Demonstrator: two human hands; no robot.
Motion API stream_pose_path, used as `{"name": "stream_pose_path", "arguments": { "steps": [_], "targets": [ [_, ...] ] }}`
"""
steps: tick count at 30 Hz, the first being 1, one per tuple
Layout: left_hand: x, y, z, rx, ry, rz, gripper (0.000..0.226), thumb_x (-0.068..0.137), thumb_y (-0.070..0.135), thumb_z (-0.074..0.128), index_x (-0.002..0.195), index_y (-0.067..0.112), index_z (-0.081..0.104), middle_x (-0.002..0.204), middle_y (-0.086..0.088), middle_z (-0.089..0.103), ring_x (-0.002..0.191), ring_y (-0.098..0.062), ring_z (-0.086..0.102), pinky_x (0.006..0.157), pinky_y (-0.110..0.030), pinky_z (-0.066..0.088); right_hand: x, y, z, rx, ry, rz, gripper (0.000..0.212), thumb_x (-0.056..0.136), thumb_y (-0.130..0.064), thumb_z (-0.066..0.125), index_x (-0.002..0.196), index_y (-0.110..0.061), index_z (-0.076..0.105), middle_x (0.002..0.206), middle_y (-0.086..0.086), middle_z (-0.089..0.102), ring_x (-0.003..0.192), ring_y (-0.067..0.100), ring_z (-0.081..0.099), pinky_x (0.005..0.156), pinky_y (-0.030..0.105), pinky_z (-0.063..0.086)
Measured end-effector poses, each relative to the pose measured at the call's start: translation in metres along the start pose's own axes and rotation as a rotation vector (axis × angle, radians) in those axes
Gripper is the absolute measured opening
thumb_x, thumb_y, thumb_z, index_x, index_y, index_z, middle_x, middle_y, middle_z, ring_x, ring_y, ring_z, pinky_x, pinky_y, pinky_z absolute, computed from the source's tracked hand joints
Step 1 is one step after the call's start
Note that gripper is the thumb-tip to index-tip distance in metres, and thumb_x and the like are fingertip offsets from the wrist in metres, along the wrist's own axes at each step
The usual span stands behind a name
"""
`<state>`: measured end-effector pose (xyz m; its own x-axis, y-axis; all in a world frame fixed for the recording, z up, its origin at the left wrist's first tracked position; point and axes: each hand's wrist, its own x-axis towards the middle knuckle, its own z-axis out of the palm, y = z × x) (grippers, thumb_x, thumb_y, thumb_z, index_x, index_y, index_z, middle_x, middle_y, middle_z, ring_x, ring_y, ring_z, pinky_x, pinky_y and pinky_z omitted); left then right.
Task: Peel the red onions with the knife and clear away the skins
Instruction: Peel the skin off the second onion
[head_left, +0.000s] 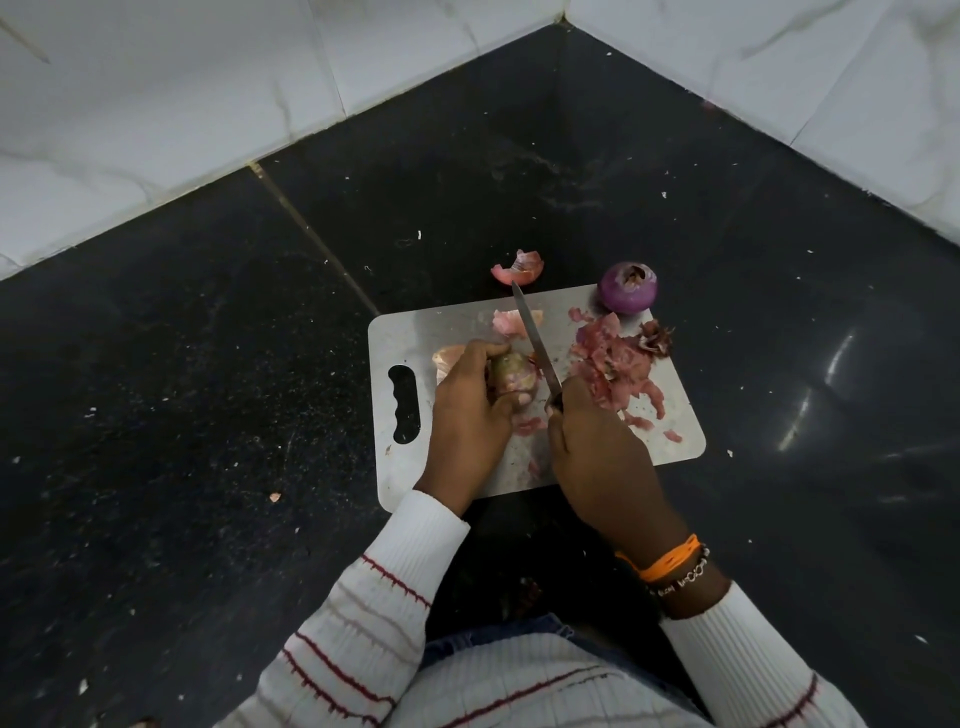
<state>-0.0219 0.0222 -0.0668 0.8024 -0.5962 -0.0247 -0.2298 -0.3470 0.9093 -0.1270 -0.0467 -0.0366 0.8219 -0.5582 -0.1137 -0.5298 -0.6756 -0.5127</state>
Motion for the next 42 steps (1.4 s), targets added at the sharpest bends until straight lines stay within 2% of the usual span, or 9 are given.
{"name": "stream_pose_path", "arguments": {
  "steps": [7, 12, 17, 21, 25, 29, 33, 36, 42],
  "targets": [
    [0.004, -0.002, 0.008, 0.059, 0.103, 0.154, 0.034, 0.074, -0.008, 0.064, 0.102, 0.009, 0.056, 0.113, -0.004, 0.059, 0.103, -0.013, 0.055, 0.089, -0.021, 0.047, 0.0, -0.002, -0.003, -0.039, -0.048, 0.014, 0.014, 0.096, -0.018, 0.037, 0.108, -0.011, 0.041, 0.077, 0.003, 0.054, 0.07, 0.023, 0.06, 0.059, 0.035, 0.046],
    [0.007, 0.0, 0.007, 0.035, 0.105, 0.173, 0.026, 0.075, -0.006, 0.065, 0.096, 0.008, 0.059, 0.103, 0.007, 0.057, 0.098, -0.012, 0.058, 0.087, -0.025, 0.05, 0.001, -0.002, 0.0, -0.047, -0.038, 0.027, 0.014, 0.097, -0.018, 0.035, 0.108, -0.012, 0.041, 0.074, 0.0, 0.05, 0.067, 0.02, 0.057, 0.059, 0.033, 0.045],
    [0.008, -0.001, 0.007, 0.062, 0.109, 0.173, 0.023, 0.076, -0.006, 0.063, 0.094, 0.008, 0.06, 0.101, 0.004, 0.059, 0.095, -0.009, 0.056, 0.083, -0.018, 0.048, 0.0, -0.006, 0.002, -0.094, -0.054, 0.014, 0.014, 0.097, -0.015, 0.034, 0.109, -0.011, 0.04, 0.076, 0.003, 0.053, 0.063, 0.018, 0.051, 0.049, 0.024, 0.033],
    [0.011, -0.003, 0.005, 0.109, 0.124, 0.158, 0.02, 0.078, -0.002, 0.063, 0.095, 0.009, 0.061, 0.099, 0.003, 0.06, 0.091, -0.006, 0.054, 0.08, -0.011, 0.043, 0.004, -0.013, 0.004, -0.168, -0.095, 0.023, 0.019, 0.096, -0.013, 0.035, 0.115, -0.011, 0.036, 0.091, 0.008, 0.062, 0.078, 0.024, 0.062, 0.059, 0.029, 0.037],
    [0.012, -0.002, 0.007, 0.152, 0.134, 0.162, 0.024, 0.078, -0.003, 0.063, 0.098, 0.011, 0.062, 0.1, 0.003, 0.06, 0.09, -0.004, 0.052, 0.079, -0.004, 0.038, 0.02, -0.019, -0.002, -0.166, -0.093, 0.057, 0.026, 0.097, -0.014, 0.034, 0.123, -0.009, 0.035, 0.095, 0.008, 0.058, 0.078, 0.021, 0.057, 0.065, 0.029, 0.034],
    [0.016, -0.002, 0.005, 0.141, 0.139, 0.129, 0.023, 0.078, -0.002, 0.062, 0.098, 0.01, 0.062, 0.101, -0.001, 0.063, 0.09, -0.007, 0.055, 0.079, -0.01, 0.043, 0.012, -0.02, 0.001, -0.214, -0.094, 0.058, 0.022, 0.096, -0.011, 0.032, 0.118, -0.011, 0.035, 0.1, 0.009, 0.063, 0.089, 0.027, 0.063, 0.063, 0.03, 0.034],
    [0.015, -0.003, 0.005, 0.181, 0.142, 0.133, 0.026, 0.077, -0.002, 0.063, 0.098, 0.012, 0.061, 0.101, -0.002, 0.062, 0.092, -0.01, 0.057, 0.081, -0.022, 0.047, 0.033, -0.019, 0.003, -0.154, -0.074, 0.06, 0.033, 0.097, -0.014, 0.032, 0.13, -0.009, 0.031, 0.1, 0.009, 0.063, 0.087, 0.026, 0.062, 0.065, 0.031, 0.04],
    [0.017, 0.0, 0.005, 0.138, 0.151, 0.088, 0.023, 0.077, -0.002, 0.063, 0.097, 0.011, 0.062, 0.099, -0.002, 0.064, 0.092, -0.012, 0.059, 0.083, -0.029, 0.051, 0.022, -0.017, 0.006, -0.2, -0.058, 0.046, 0.025, 0.097, -0.015, 0.032, 0.122, -0.011, 0.034, 0.092, 0.004, 0.062, 0.08, 0.023, 0.062, 0.062, 0.029, 0.034],
    [0.014, 0.004, 0.007, 0.174, 0.154, 0.102, 0.026, 0.076, -0.004, 0.062, 0.098, 0.011, 0.061, 0.101, -0.005, 0.063, 0.093, -0.016, 0.058, 0.083, -0.034, 0.051, 0.028, -0.011, 0.015, -0.238, -0.023, 0.076, 0.029, 0.099, -0.016, 0.027, 0.127, -0.009, 0.033, 0.103, 0.006, 0.065, 0.089, 0.025, 0.064, 0.063, 0.028, 0.032]
  ]
}}
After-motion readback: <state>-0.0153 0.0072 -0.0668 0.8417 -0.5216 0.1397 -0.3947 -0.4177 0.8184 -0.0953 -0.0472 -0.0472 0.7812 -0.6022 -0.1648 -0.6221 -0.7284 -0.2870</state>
